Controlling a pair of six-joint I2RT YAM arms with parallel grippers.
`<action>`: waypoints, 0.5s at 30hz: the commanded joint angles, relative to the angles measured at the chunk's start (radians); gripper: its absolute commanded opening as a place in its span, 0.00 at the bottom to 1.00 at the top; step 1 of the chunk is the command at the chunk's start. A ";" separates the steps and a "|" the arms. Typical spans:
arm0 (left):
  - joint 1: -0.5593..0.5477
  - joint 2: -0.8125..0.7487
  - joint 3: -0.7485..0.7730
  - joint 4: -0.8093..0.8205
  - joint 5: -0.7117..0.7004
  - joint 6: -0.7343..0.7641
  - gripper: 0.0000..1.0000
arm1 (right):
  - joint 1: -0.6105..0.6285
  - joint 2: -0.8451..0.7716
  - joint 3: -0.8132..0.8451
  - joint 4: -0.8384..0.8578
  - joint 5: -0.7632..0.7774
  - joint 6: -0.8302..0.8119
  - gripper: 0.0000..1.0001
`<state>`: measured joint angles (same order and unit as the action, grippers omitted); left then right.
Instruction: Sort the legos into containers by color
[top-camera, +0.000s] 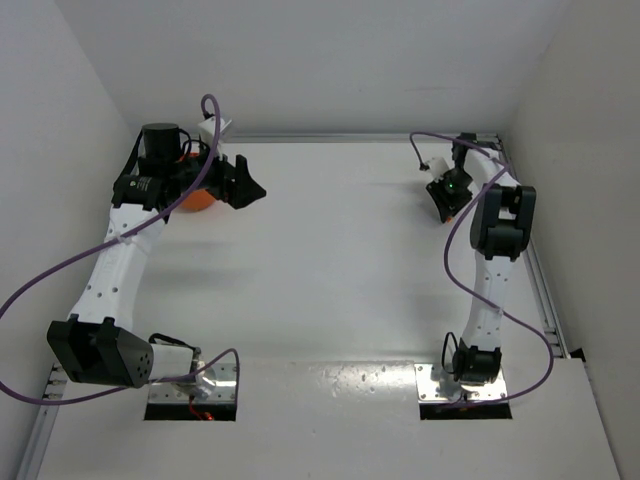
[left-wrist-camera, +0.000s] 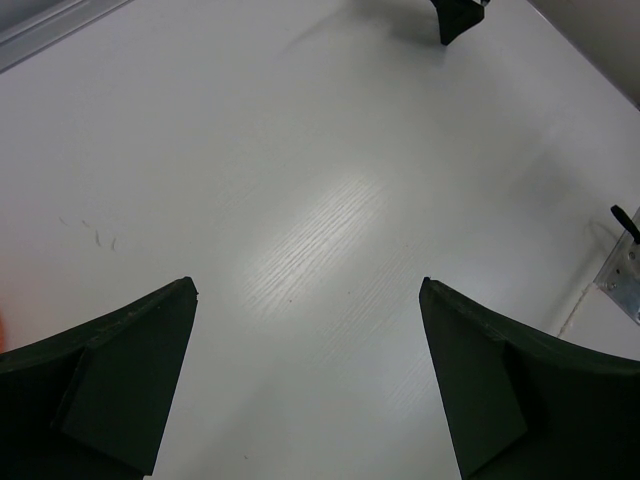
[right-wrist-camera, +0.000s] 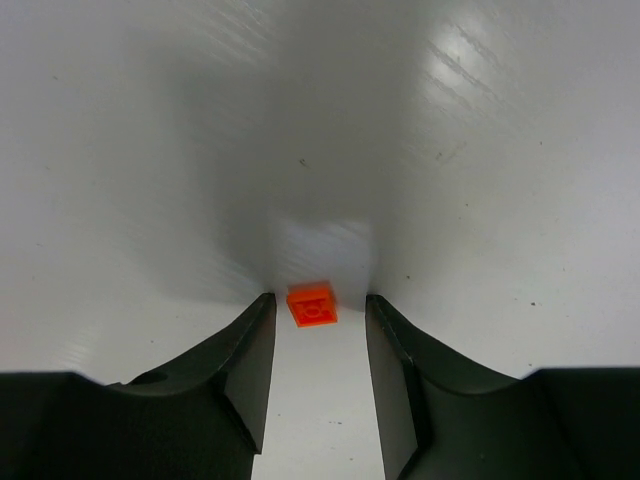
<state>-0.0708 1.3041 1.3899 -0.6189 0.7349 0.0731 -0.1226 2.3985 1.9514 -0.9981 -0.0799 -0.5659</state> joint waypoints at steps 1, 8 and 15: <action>-0.006 -0.029 0.003 0.028 0.008 -0.002 1.00 | -0.028 0.028 -0.035 -0.025 0.011 -0.014 0.41; -0.006 -0.029 0.003 0.028 0.008 -0.012 1.00 | -0.028 0.037 -0.035 -0.034 -0.021 -0.014 0.39; -0.006 -0.029 0.003 0.028 0.008 -0.012 1.00 | -0.028 0.057 -0.035 -0.043 -0.031 -0.043 0.37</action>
<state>-0.0708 1.3041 1.3899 -0.6189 0.7349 0.0685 -0.1371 2.3974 1.9469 -1.0019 -0.0826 -0.5842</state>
